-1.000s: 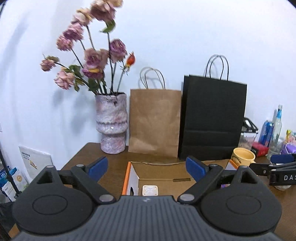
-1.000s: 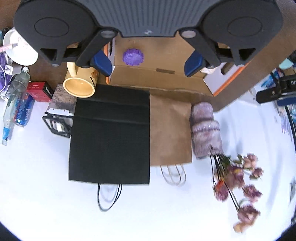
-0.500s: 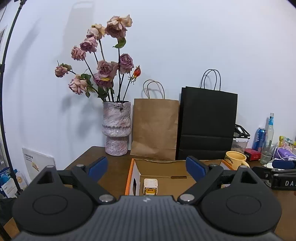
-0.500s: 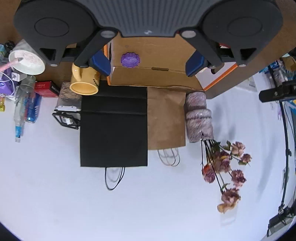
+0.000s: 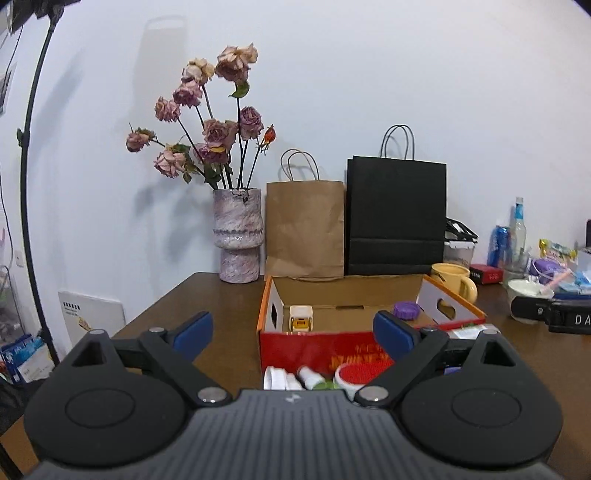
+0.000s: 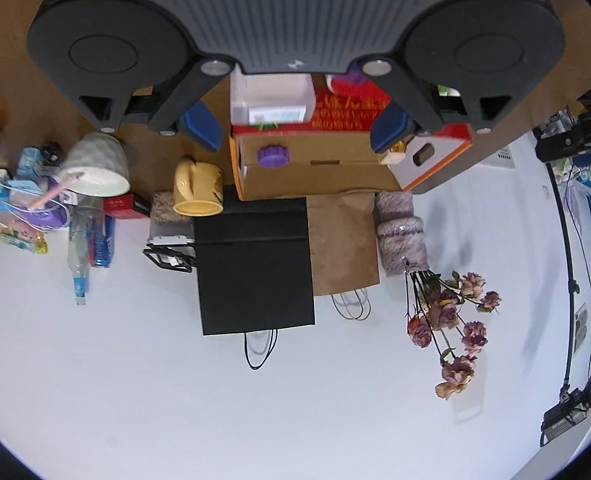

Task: Organize rigid objects
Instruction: 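Withdraw both tools from the box back toward the remaining items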

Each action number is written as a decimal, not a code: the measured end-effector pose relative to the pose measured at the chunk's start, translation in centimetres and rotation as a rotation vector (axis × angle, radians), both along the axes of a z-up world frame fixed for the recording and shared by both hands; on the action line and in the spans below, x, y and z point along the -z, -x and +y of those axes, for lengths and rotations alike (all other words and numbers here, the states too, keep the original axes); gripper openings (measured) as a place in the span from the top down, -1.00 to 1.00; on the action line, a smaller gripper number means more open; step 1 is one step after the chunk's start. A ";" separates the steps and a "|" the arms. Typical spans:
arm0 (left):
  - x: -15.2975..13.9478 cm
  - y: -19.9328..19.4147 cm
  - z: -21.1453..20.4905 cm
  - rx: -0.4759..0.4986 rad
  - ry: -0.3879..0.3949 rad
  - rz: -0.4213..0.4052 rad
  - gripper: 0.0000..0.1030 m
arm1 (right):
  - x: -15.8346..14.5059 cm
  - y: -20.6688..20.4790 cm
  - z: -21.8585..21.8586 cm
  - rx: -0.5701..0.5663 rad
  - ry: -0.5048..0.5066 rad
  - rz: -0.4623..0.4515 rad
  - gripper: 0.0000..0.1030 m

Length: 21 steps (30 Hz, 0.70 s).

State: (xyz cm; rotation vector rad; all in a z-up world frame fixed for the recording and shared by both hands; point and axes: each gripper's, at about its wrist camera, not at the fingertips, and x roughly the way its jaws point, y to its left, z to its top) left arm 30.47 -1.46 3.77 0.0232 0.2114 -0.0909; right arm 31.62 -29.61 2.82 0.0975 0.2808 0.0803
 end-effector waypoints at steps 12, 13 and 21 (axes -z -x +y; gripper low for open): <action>1.5 9.6 1.1 -0.009 -0.003 0.027 -0.97 | 0.6 10.2 0.7 -0.066 0.034 -0.035 -0.75; 1.8 10.5 1.2 -0.010 0.000 0.035 -0.97 | 0.8 11.1 0.8 -0.065 0.041 -0.032 -0.78; 2.7 15.8 2.2 -0.033 -0.004 -0.003 -0.98 | 1.7 17.9 1.3 -0.027 0.046 -0.078 -0.87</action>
